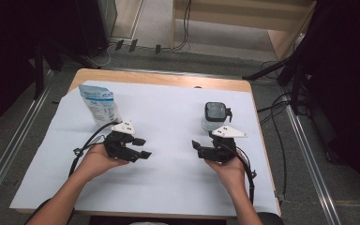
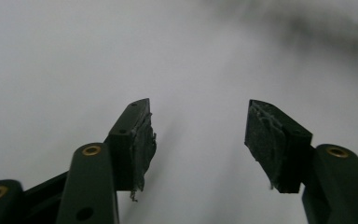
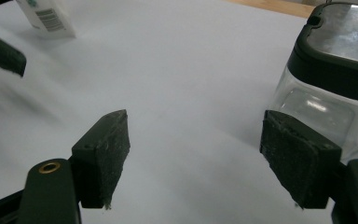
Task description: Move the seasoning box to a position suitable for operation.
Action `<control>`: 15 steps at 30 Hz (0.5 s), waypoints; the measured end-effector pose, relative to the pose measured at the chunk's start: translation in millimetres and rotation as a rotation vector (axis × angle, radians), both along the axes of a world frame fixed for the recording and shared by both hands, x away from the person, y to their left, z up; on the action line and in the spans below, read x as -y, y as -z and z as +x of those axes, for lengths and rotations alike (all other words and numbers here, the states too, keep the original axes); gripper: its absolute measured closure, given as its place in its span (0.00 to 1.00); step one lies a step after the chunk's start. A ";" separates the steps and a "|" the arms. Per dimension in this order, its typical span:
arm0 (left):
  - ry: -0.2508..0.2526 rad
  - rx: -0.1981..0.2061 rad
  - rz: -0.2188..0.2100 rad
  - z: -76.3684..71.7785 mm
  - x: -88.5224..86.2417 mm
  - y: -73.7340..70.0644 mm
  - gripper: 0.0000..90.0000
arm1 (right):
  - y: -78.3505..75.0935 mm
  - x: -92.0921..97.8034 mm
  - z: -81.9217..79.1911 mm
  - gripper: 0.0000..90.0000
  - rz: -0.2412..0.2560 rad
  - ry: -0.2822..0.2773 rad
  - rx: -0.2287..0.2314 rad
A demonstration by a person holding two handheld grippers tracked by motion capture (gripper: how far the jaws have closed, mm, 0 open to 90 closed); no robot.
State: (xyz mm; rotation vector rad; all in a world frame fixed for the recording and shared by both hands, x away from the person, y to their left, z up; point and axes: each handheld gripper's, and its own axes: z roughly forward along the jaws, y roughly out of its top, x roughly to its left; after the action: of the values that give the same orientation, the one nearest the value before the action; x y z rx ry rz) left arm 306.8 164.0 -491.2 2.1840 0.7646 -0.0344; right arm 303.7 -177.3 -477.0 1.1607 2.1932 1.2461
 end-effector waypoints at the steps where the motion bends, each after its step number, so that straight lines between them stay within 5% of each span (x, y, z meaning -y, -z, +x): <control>1: 0.006 0.009 0.013 -1.8 -0.2 1.1 0.49 | 0.4 0.2 -1.9 0.28 0.001 0.000 0.000; 3: 0.016 0.035 0.034 -3.9 0.2 0.5 0.49 | -0.6 0.6 -4.8 0.30 0.021 -0.002 0.006; 5: 0.031 0.120 0.054 -8.1 -0.8 -2.3 0.47 | -1.7 0.7 -5.9 0.32 0.022 -0.009 0.026; 7: 0.023 0.123 0.060 -7.9 -3.0 -2.9 0.46 | -1.0 0.9 -5.1 0.32 0.015 -0.007 0.033; 9: 0.012 0.113 0.050 -7.3 -5.6 -3.1 0.45 | -0.1 2.0 -3.3 0.35 0.025 -0.005 -0.004; 13: 0.001 0.078 0.013 -5.4 -10.2 -5.4 0.43 | -1.3 3.3 -3.5 0.35 0.030 -0.015 0.011; 14: -0.020 0.020 -0.024 -2.8 -13.4 -5.9 0.43 | -2.3 4.3 -3.8 0.38 0.037 -0.015 0.018; 15: -0.021 0.010 -0.033 -1.9 -14.8 -6.0 0.42 | -2.3 5.0 -3.6 0.39 0.039 -0.012 0.007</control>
State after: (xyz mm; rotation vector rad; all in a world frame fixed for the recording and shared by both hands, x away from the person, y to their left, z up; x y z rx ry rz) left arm 305.0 178.9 -485.2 2.1434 0.7765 -0.0246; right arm 300.1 -182.3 -474.6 1.1582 2.1832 1.3019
